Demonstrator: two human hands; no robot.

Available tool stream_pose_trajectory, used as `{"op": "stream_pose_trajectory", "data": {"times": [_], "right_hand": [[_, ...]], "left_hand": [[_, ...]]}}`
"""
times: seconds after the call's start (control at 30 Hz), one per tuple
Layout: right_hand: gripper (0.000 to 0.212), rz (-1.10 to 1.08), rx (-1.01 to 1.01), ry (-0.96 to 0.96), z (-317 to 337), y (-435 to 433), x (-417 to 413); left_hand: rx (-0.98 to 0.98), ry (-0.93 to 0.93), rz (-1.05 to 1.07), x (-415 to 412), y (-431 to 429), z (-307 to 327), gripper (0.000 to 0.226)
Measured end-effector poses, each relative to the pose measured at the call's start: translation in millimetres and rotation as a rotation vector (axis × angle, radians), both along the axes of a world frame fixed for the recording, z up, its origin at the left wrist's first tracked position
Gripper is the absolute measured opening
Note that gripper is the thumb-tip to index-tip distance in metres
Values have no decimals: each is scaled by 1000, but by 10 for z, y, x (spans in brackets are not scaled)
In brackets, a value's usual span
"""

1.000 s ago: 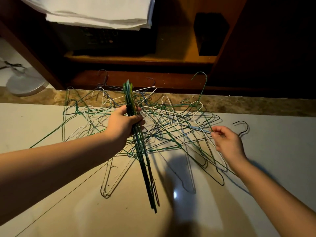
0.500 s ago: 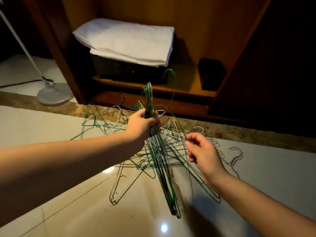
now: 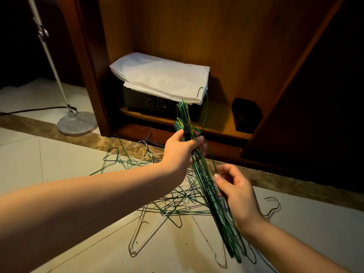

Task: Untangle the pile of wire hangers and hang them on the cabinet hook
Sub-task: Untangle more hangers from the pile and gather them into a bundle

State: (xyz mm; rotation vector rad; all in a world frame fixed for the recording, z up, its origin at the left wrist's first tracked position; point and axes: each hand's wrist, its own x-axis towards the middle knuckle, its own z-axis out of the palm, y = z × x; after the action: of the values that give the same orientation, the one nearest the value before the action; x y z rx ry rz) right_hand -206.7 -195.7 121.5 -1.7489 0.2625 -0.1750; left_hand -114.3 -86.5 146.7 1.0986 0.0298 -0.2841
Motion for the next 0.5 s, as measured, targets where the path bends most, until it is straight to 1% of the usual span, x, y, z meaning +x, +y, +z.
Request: {"op": "stream_pose_trajectory", "data": {"times": [0.27, 0.37, 0.5], "right_hand": [[17, 17, 68, 27, -74, -24, -48], [19, 29, 68, 33, -107, -45, -61], [15, 93, 91, 73, -166, -63, -45]], "left_hand": [[95, -27, 49, 33, 9, -49, 17], [108, -31, 38, 40, -3, -92, 18], [189, -63, 8, 33, -34, -145, 21]]}}
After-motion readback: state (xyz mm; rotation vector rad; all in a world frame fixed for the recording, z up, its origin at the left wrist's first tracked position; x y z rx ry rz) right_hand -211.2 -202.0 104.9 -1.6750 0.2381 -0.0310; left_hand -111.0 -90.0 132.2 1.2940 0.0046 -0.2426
